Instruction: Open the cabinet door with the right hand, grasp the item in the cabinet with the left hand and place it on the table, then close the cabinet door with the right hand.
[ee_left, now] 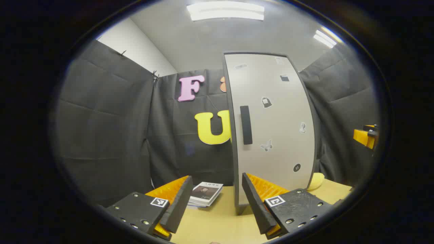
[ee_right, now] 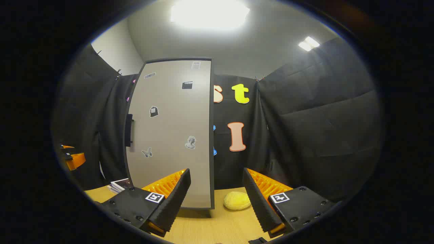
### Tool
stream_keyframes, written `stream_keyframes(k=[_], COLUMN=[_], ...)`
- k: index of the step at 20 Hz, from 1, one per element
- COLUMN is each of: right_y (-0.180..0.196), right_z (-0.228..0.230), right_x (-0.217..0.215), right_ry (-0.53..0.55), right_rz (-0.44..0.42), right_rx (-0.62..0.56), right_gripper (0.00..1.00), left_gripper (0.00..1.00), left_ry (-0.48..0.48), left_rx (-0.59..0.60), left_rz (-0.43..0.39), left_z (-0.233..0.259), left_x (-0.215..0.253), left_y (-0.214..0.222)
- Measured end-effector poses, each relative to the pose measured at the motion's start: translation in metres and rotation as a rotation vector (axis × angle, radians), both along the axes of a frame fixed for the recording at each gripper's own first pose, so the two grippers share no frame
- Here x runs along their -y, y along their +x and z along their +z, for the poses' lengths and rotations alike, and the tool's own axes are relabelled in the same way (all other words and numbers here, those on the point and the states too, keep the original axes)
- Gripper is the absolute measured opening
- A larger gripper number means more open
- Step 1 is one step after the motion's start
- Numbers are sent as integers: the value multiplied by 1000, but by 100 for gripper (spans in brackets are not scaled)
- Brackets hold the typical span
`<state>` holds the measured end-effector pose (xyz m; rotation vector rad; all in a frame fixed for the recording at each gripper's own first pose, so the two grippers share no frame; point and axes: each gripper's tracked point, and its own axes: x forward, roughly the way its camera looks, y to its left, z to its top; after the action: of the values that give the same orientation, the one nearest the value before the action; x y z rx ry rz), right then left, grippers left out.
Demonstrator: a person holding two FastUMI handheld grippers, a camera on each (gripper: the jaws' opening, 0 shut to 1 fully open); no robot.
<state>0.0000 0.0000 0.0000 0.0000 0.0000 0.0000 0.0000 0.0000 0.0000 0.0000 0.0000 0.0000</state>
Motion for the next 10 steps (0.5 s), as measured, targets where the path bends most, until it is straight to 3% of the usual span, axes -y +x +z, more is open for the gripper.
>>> stream_keyframes(k=[10], right_y=[8], right_z=[-8], right_x=[-4], right_ry=[16], right_rz=[11], right_rx=[-24], right_gripper=[97], left_gripper=[88], left_ry=[23], left_rx=[13], left_rz=[9], left_z=[3], left_x=[-4], left_y=[2])
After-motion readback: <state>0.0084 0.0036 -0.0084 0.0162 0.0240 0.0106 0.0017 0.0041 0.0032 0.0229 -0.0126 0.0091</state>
